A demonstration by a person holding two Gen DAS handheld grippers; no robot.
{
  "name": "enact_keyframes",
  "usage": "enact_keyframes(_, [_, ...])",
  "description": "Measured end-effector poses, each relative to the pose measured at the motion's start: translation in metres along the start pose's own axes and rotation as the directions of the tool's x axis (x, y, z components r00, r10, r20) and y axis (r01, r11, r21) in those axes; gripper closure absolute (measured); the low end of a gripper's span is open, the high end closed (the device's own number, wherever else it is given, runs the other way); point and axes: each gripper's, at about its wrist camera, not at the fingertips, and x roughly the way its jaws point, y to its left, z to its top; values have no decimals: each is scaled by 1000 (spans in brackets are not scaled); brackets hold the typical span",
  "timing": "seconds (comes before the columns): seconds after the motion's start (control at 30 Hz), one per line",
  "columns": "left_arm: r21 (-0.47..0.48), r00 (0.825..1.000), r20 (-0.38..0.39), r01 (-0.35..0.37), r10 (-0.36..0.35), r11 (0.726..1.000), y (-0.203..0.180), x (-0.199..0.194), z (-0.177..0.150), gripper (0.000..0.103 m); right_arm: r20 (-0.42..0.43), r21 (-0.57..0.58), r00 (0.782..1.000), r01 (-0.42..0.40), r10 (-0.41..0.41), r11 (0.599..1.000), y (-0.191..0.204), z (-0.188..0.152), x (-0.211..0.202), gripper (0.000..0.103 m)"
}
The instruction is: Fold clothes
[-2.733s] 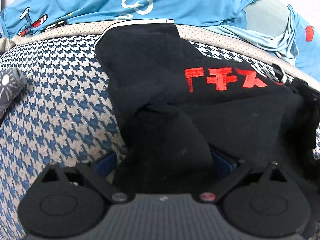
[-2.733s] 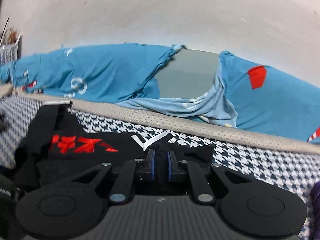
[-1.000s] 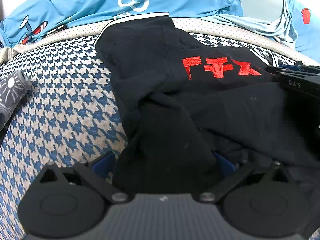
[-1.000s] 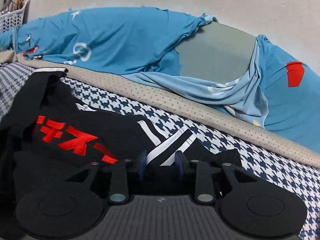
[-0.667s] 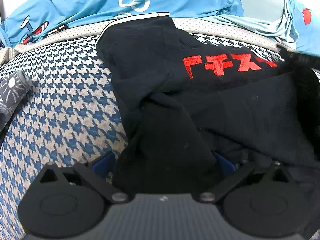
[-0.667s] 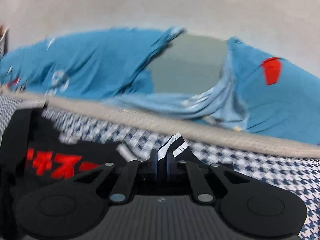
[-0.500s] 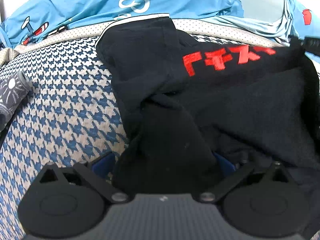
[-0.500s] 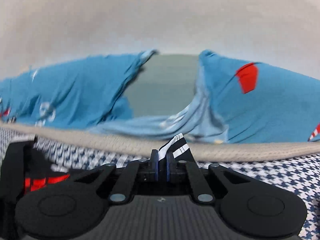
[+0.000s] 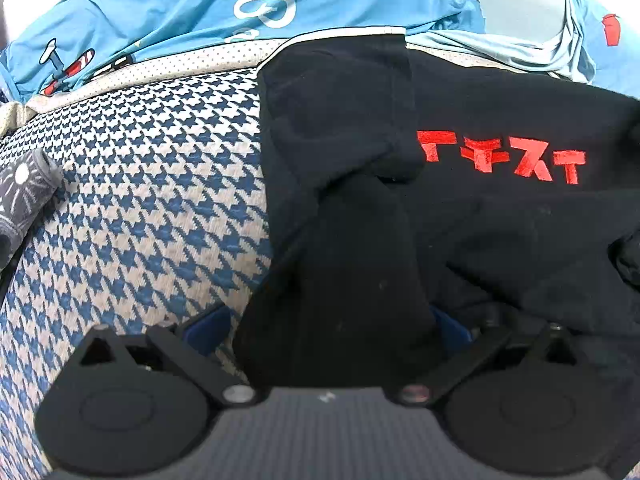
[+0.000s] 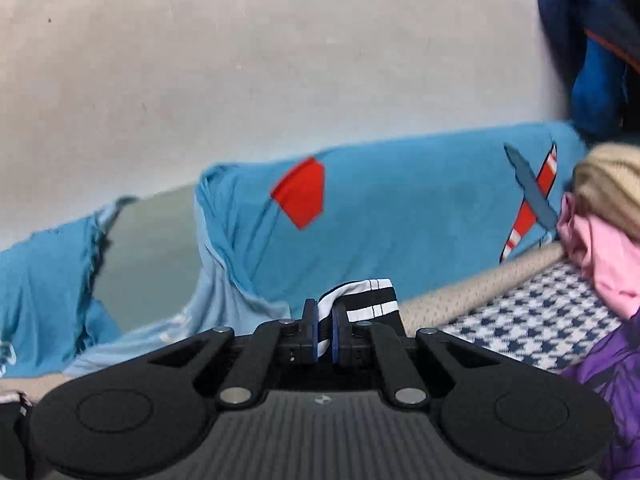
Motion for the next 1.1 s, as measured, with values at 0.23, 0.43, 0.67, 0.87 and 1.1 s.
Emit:
enact_keyframes(0.23, [-11, 1000, 1, 0, 0, 1000, 3, 0, 3, 0, -22, -73, 999, 44, -46, 996, 7, -6, 4, 76])
enact_keyframes(0.43, [-18, 999, 42, -3, 3, 1000, 7, -9, 5, 0, -4, -106, 1000, 12, -12, 994, 13, 1, -10, 67])
enact_keyframes(0.67, [-5, 996, 81, 22, -21, 1000, 8, -22, 5, 0, -47, -158, 998, -55, 48, 986, 16, -2, -34, 64])
enact_keyframes(0.87, [14, 994, 101, 41, -42, 999, 6, -29, -1, 0, -111, -158, 986, -143, 127, 977, 4, -10, -62, 63])
enact_keyframes(1.1, [22, 990, 122, 66, -68, 998, 7, -39, -12, 0, -189, -186, 970, -190, 155, 964, -11, -25, -90, 57])
